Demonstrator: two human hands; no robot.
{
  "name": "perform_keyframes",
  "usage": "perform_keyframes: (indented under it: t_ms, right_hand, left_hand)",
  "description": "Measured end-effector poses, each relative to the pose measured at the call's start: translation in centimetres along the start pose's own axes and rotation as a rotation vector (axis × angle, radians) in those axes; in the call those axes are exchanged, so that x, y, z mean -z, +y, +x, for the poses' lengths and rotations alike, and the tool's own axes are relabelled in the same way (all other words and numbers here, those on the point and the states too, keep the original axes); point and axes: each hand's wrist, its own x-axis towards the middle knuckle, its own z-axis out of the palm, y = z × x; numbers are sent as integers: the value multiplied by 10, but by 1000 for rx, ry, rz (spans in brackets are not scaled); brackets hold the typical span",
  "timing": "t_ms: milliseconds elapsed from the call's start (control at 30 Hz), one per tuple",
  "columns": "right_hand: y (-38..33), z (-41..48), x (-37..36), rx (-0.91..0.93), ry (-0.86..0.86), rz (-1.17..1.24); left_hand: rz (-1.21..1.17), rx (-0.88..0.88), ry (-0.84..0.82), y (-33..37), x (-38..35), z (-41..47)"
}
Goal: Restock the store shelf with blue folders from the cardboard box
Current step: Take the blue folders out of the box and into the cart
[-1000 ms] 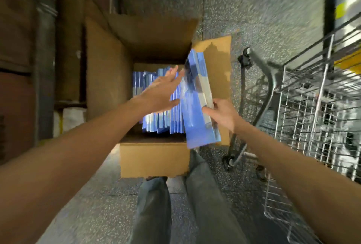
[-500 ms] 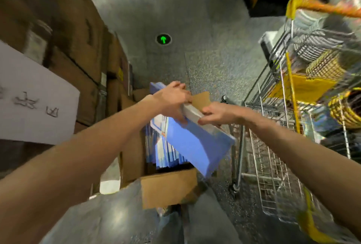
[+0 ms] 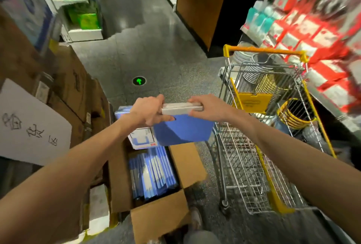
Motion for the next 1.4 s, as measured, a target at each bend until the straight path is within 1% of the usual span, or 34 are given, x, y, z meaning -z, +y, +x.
perform_keyframes:
  t_ms: [100,167,200,267,300,433,467,600,667,767,867,933,1000,1067,1133,1200,1267,1333,1400]
  right_hand:
    - [14,-16,19,34,322,-101]
    - [24,-31,28,-24,512,-107]
    - [27,-36,30,-61,582,-39]
    - [34,-51,30,-141,648,175]
    - [40,-59,26,-173,632,268]
    - [71,-86,11,-318,461,613]
    - [81,-98,11,-370,450,698]
    - [127,-156,16,-578,457,913]
    - [153,-185,17,-639,443,1020]
    - [199,-229,11,-630,422,1273]
    - [231,-269,8,-582,445,1413]
    - [243,-291,14,-625,559,1469]
    - [257,-308,16,-639,683,1505]
    - [276,-323,13,-641,753,1482]
    - [293,-332,9,-689,796,1429]
    - [308,-335,5,-751,799,1439]
    - [322,-334,2,-835,773,1423]
    - [341,-330,-2,-885,736,1336]
    - [363,-321,-4,-913,656,1246]
  left_hand:
    - [-132,100,67,17,12,3]
    - [-233,184,123,29,19,3]
    - [-299,234,148,32,22,4]
    - [-453,301,201,43,27,2]
    - [-518,321,227,51,30,0]
    - [-675,342,305,100,51,1]
    - [-703,337,319,119,55,3]
    - [-805,338,363,192,61,10]
    - [-877,360,359,228,56,15]
    - [-991,402,305,291,42,23]
    - [-1019,456,247,350,30,32]
    - [-1042,510,195,382,21,36]
    - [-1114,540,131,403,8,42]
    - [-1182,559,26,419,-6,51]
    - [-1205,569,-54,429,-23,62]
    - [-1170,543,-76,439,-40,74]
    - [-1101,518,-61,451,-55,85]
    - [-1043,515,-49,459,-70,98]
    - [-1001,522,-51,463,-88,116]
